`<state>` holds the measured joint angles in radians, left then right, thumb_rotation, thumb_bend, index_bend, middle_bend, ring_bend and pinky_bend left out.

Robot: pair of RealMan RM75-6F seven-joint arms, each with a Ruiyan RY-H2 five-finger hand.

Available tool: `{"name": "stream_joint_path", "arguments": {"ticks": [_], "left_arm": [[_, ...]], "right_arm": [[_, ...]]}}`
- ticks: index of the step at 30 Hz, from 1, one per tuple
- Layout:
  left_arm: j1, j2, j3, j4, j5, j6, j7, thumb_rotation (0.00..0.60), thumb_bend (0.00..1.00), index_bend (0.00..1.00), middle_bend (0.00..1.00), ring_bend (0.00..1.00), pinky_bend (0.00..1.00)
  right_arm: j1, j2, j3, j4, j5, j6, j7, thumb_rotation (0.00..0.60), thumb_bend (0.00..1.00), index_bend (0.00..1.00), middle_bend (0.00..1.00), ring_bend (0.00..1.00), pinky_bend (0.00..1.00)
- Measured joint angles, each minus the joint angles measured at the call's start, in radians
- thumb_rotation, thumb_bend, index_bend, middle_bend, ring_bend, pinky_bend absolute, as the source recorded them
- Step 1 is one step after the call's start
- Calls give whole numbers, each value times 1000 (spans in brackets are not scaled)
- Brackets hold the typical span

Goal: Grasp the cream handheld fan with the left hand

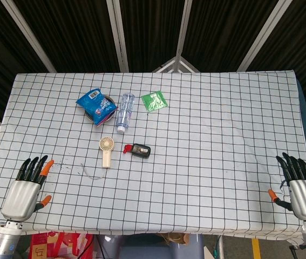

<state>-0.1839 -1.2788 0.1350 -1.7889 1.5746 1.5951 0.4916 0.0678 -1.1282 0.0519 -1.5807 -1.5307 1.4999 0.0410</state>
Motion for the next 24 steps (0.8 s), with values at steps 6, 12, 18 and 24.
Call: {"name": "stream_joint_path", "arguments": {"ticks": [6, 12, 18, 24], "left_arm": [[4, 0, -12, -3, -17, -28, 7, 600, 165, 0, 21, 0, 6], [-7, -8, -42, -14, -38, -61, 47, 600, 259, 0, 559, 327, 367], [-61, -71, -126, -1, -91, -122, 134, 600, 546, 74, 850, 533, 514], [-135, -205, -209, 77, -156, -184, 274, 600, 547, 156, 873, 560, 540]], "right_arm": [[0, 1, 0, -2, 0, 0, 0, 600, 279, 80, 0, 0, 0], [-2, 1, -2, 1, -5, 3, 5, 600, 278, 80, 0, 0, 0], [0, 2, -1, -1, -2, -2, 5, 600, 279, 80, 0, 0, 0], [2, 6, -1, -2, -1, -8, 11, 600, 279, 81, 0, 0, 0]]}}
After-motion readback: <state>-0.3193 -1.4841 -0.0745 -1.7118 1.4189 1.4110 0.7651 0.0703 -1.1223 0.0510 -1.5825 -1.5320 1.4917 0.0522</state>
